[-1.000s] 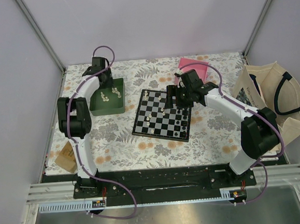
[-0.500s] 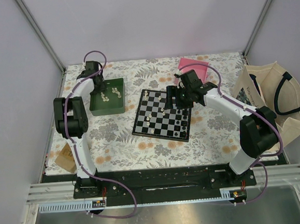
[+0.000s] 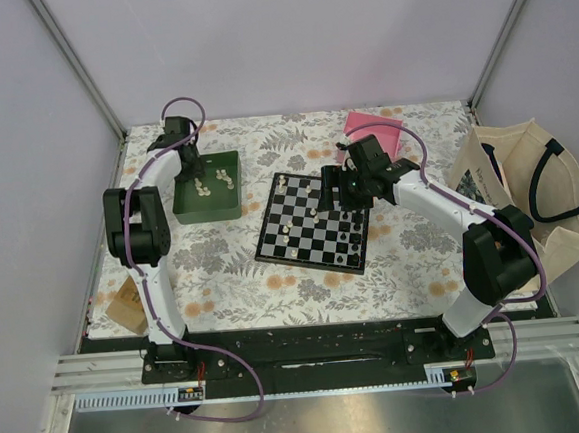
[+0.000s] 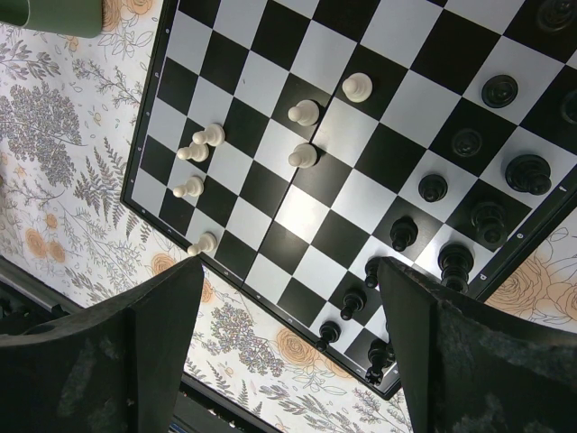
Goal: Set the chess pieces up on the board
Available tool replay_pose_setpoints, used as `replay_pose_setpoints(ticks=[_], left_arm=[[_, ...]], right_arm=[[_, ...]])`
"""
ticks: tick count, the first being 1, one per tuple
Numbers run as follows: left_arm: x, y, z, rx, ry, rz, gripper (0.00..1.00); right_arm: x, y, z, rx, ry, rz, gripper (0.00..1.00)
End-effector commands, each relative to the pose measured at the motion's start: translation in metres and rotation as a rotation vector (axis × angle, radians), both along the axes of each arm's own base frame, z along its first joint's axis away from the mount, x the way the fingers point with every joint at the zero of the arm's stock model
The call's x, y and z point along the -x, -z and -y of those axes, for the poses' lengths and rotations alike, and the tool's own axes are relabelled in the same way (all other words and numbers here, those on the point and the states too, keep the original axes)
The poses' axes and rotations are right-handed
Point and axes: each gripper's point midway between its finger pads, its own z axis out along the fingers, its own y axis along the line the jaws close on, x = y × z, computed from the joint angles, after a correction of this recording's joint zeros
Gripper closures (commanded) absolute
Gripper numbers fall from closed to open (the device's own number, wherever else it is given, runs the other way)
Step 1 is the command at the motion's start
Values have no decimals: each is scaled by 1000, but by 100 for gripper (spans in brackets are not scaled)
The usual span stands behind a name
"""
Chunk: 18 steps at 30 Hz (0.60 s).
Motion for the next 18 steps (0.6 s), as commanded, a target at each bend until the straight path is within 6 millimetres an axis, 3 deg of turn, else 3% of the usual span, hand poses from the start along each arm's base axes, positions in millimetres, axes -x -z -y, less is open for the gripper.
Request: replay_pose_setpoints(ticks=[1, 18], left_arm=[[-9, -8, -3, 6, -7, 12, 59], [-12, -1, -4, -4, 22, -5, 62]], right_arm=[[-7, -13, -3, -28, -2, 17, 12], [-7, -13, -4, -26, -6, 17, 12]])
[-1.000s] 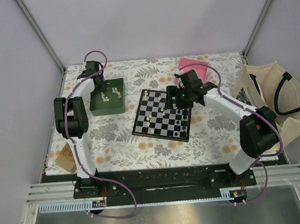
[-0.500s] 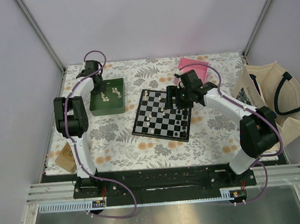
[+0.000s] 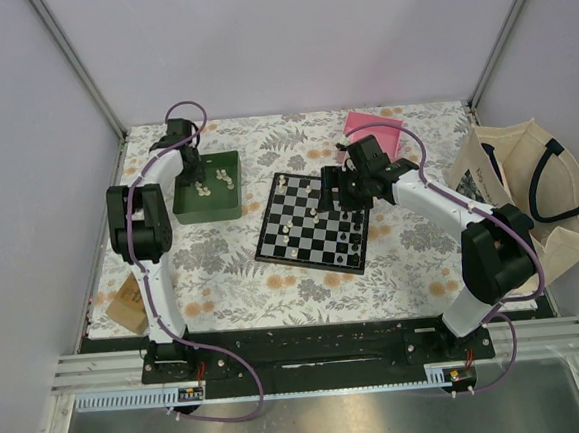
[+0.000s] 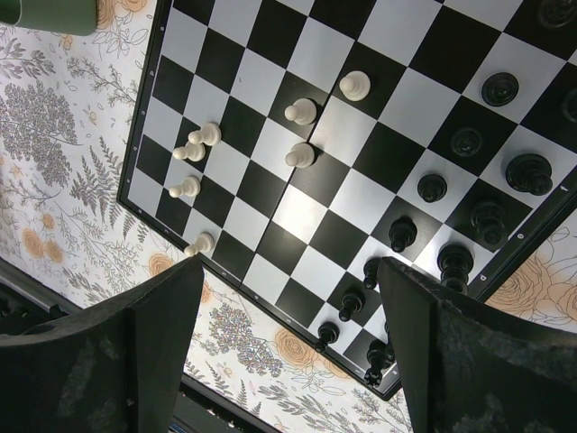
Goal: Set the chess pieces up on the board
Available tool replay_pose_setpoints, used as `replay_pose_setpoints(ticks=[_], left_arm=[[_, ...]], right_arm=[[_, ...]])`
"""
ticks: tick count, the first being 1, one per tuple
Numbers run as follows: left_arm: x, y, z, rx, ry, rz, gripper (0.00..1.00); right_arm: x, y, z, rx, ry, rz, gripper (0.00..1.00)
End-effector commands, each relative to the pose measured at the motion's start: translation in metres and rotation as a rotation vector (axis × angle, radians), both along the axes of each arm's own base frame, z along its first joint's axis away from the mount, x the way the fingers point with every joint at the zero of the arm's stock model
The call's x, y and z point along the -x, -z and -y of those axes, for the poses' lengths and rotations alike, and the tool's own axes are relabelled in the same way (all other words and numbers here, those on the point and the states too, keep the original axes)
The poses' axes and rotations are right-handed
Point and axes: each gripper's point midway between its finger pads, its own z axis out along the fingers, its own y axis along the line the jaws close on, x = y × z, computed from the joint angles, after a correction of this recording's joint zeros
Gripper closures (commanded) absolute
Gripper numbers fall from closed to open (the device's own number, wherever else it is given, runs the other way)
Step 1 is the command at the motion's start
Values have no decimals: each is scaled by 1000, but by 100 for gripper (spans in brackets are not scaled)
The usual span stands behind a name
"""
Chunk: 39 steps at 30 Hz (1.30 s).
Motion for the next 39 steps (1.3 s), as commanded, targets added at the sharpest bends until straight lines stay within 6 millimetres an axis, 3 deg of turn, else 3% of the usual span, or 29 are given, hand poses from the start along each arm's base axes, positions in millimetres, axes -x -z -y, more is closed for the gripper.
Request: replay_pose_setpoints(ticks=[1, 19, 30, 34, 39], left_arm=[[-18, -17, -4, -8, 14, 61, 62], [-25, -16, -3, -12, 46, 81, 69], [-23, -13, 1, 2, 63, 70, 86], [-21, -21, 3, 14, 62, 91, 91], [-18, -52, 2, -7, 57, 152, 96]], right_arm=[[-7, -16, -4, -28, -6, 24, 12], [-8, -15, -6, -37, -9, 15, 12], [-8, -15, -6, -37, -11, 16, 12], [-6, -15, -6, -36, -10, 12, 12], [-6, -17, -5, -33, -8, 21, 12]])
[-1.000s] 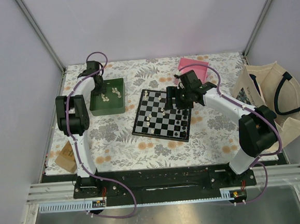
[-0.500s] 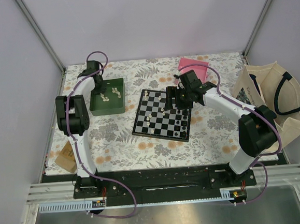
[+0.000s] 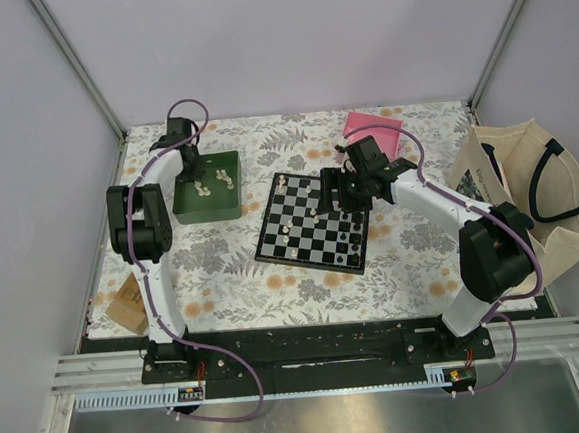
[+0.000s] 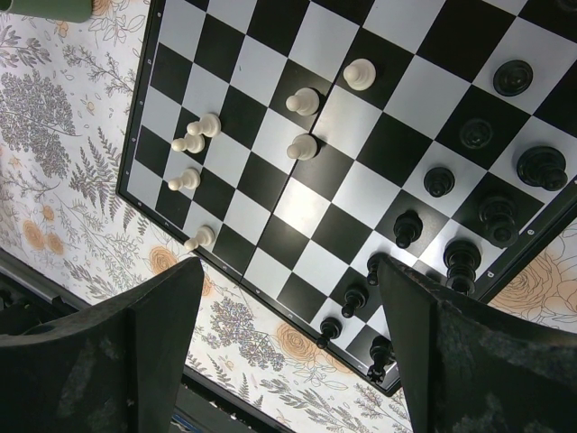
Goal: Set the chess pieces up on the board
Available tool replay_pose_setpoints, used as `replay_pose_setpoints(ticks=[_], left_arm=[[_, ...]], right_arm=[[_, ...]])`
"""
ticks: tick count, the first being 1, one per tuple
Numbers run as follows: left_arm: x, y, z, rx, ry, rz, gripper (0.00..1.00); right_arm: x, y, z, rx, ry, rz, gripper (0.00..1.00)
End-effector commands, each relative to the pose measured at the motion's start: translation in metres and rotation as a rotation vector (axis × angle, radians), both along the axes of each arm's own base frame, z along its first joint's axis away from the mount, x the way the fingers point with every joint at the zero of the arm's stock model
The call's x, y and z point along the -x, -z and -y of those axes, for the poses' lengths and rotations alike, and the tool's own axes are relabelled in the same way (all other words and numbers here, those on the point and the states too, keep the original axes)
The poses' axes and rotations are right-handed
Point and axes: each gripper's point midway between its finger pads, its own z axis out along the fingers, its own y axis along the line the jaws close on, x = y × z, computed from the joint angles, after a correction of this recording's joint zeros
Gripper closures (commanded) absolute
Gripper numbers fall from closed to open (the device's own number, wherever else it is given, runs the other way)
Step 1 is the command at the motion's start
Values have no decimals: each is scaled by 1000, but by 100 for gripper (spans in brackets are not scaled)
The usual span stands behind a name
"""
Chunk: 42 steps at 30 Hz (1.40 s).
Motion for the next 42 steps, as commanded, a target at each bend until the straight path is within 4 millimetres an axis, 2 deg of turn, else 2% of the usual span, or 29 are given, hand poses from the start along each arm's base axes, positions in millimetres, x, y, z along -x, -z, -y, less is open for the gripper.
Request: replay_pose_setpoints(ticks=[1, 5, 9, 14, 18, 24, 30, 36, 42], left_arm=[[-6, -60, -1, -6, 5, 149, 96], [-2, -98, 6, -36, 20, 222, 96], [4, -129, 29, -35, 65, 281, 95], [13, -142, 92, -4, 199, 305, 95], [26, -132, 157, 73, 335, 283, 95], [41, -101, 209, 98, 432, 215, 95], [56, -86, 234, 112, 481, 177, 95], [72, -65, 245, 104, 508, 128, 95], [74, -51, 248, 78, 518, 93, 95]], right_arm=[[-10, -21, -3, -32, 2, 48, 12], [-10, -21, -4, -36, 5, 46, 12], [-9, -21, -4, -38, 5, 45, 12], [-10, -22, -4, -40, 9, 50, 12], [-11, -23, 1, -28, 28, 65, 12], [-13, -30, 13, 7, 77, 124, 12], [-14, -33, 20, 20, 97, 145, 12], [-14, -32, 19, 14, 97, 143, 12], [-14, -32, 19, 14, 97, 140, 12]])
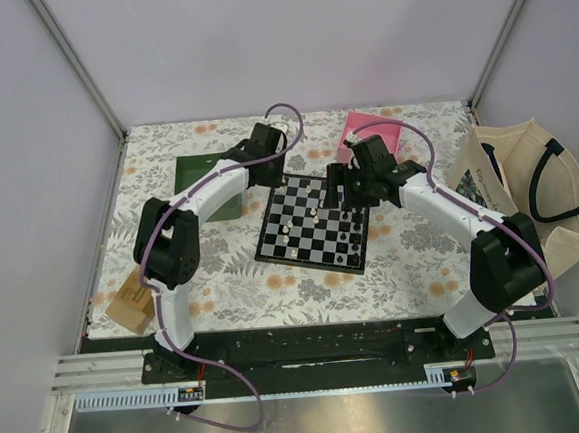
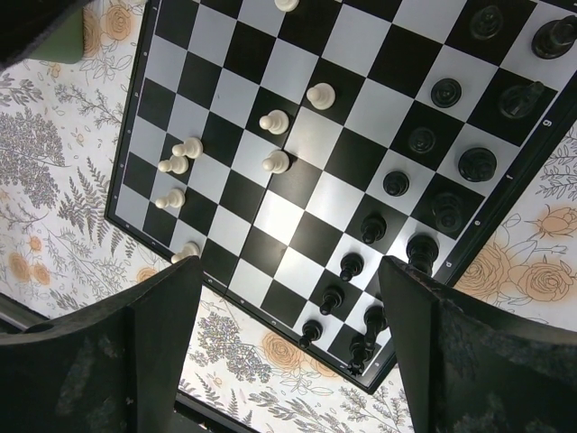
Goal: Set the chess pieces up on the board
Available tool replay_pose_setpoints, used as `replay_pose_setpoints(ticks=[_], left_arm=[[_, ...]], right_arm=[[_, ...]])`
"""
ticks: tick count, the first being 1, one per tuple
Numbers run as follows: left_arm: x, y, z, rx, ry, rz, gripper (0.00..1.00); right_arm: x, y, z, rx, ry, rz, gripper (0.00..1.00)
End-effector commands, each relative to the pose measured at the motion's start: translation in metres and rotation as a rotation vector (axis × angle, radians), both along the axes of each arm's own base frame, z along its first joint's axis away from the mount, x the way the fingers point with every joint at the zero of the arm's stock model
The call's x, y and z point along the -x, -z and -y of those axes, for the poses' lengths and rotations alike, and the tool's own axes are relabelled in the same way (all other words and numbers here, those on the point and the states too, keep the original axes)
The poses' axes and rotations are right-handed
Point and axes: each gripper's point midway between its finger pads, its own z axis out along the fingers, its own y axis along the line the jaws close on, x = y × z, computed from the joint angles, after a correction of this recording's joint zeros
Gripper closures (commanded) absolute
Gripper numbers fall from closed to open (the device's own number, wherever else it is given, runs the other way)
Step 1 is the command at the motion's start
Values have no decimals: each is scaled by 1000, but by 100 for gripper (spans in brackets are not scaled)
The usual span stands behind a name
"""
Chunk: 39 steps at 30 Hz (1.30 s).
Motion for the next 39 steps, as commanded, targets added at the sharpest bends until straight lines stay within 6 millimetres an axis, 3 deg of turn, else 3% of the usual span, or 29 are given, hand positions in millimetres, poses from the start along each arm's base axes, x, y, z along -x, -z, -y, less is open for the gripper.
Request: replay_pose_setpoints(ticks=[1, 29, 32, 39], left_arm=[[-3, 8, 5, -7, -4, -4, 95], [0, 35, 3, -75, -15, -38, 93], [-2, 34, 4, -72, -14, -35, 90], [0, 32, 6, -63, -4, -38, 70]], right_arm=[[-8, -16, 2, -21, 23, 57, 12], [-6, -11, -1, -30, 6, 37, 12], [-6, -11, -1, -31, 5, 35, 12], [-6, -10, -1, -31, 2, 34, 11]])
